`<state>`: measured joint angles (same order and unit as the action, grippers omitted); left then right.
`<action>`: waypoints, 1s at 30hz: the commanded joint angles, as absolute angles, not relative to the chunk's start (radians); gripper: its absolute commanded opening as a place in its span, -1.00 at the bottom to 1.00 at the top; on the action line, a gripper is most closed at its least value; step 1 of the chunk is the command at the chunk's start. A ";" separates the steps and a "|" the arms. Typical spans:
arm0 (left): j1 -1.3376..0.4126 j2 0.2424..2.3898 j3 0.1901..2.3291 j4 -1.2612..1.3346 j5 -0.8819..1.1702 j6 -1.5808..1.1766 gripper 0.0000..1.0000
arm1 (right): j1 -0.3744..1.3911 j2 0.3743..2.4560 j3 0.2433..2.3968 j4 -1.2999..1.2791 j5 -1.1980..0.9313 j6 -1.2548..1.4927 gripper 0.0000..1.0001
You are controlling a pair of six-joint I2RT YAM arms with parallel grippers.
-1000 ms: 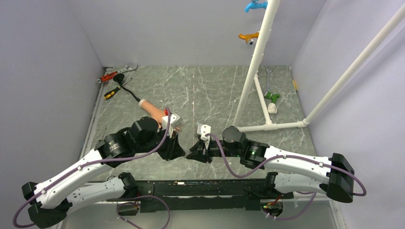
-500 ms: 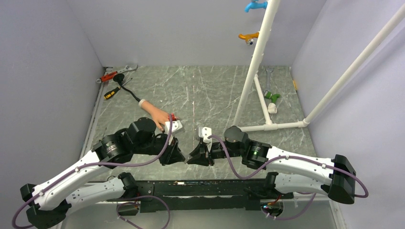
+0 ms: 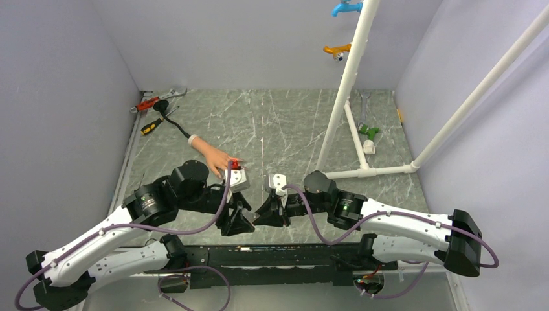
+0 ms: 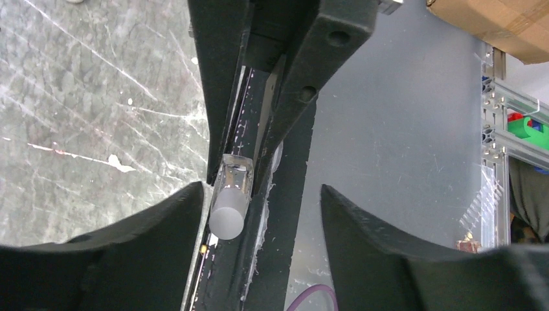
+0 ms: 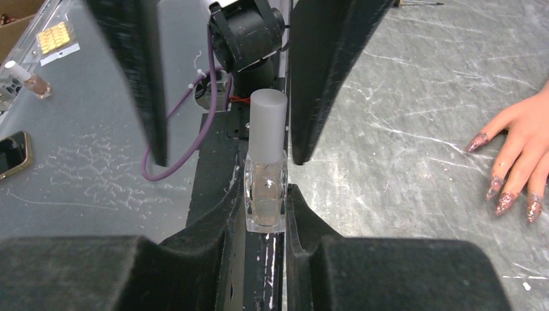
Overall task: Paint the nails
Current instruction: Screw the nail polish bottle.
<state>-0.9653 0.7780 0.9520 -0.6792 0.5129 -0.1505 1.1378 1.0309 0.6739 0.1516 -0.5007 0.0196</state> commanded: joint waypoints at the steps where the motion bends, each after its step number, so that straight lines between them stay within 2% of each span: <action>1: -0.971 0.754 0.982 -0.634 0.533 -0.120 0.52 | 1.137 1.024 0.706 0.218 -0.500 0.009 -1.00; 5: -0.971 0.757 0.986 -0.639 0.422 -0.149 0.59 | 1.137 1.026 0.711 0.214 -0.473 0.009 -1.00; 7: -0.972 0.788 1.034 -0.679 0.309 -0.242 0.55 | 1.137 1.026 0.711 0.217 -0.437 0.009 -1.00; 11: -0.971 0.855 1.150 -0.760 0.247 -0.380 0.41 | 1.137 1.040 0.722 0.211 -0.346 0.009 -1.00; 16: -0.971 0.829 1.165 -0.803 0.123 -0.431 0.36 | 1.137 1.056 0.736 0.232 -0.313 0.017 -1.00; 21: -0.971 0.831 1.149 -0.840 0.097 -0.447 0.32 | 1.136 1.067 0.741 0.256 -0.286 0.030 -1.00; 30: -0.971 0.840 1.128 -0.837 0.057 -0.489 0.09 | 1.142 1.111 0.763 0.288 -0.274 0.051 -1.00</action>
<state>-0.9684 0.8375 1.1316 -0.8398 0.1009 -0.4530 1.1378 1.1027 0.7097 0.2111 -0.2935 0.0338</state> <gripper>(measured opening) 0.571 0.217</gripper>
